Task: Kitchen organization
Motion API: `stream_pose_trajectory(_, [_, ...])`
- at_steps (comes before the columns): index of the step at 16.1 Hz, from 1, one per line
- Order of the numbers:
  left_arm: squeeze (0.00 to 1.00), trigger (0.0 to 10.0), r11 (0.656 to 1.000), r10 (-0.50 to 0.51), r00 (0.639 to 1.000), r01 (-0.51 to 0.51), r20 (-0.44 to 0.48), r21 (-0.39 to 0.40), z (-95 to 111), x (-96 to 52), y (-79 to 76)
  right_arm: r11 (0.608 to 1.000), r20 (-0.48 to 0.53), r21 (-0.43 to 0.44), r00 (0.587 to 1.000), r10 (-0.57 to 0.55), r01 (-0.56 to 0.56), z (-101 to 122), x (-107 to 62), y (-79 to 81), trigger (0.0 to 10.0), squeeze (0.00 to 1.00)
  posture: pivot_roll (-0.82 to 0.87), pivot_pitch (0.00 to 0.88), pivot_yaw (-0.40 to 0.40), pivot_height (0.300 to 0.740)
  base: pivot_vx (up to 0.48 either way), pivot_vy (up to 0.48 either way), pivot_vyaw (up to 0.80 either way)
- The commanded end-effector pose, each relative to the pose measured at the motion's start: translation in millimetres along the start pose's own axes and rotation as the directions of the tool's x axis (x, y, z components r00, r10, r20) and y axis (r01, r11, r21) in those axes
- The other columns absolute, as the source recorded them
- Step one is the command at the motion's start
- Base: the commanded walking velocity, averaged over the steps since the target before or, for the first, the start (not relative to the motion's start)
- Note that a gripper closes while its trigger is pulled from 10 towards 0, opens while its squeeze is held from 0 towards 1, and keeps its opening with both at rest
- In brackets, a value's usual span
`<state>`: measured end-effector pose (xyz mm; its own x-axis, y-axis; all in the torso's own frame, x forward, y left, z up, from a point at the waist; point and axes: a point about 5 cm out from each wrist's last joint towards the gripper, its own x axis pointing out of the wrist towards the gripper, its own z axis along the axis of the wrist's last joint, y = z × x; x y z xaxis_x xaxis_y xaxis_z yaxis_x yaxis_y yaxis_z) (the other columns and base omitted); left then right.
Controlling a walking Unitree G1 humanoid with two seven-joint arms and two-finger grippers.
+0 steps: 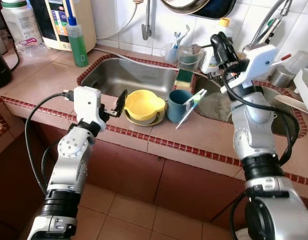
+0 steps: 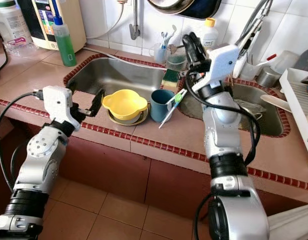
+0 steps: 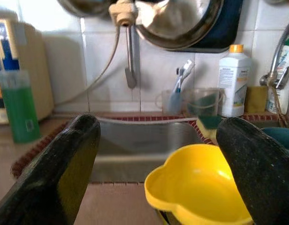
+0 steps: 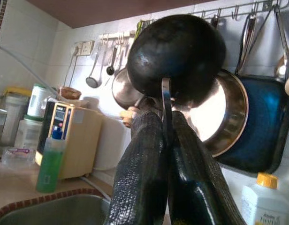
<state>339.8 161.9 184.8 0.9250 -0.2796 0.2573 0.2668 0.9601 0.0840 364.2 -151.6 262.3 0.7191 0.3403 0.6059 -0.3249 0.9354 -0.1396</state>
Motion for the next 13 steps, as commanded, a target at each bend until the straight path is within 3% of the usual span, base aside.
stream_pose_trajectory(1, [0.00,10.0,1.000,0.011,1.000,-0.011,-0.017,-0.004,-1.5,1.1,1.7,1.000,0.016,-0.016,1.000,-0.017,0.017,5.4,-0.4,-2.5,10.0,0.00,-0.05,0.000,-0.007,0.740,0.000,0.296,0.00])
stream_pose_trajectory(13, [0.00,10.0,0.996,0.082,0.996,-0.083,-0.040,-0.013,-4.9,-1.8,12.1,0.999,-0.037,0.015,0.998,-0.050,0.051,-4.9,-11.5,1.6,10.0,0.00,-0.03,0.000,-0.017,0.740,0.000,0.292,0.00])
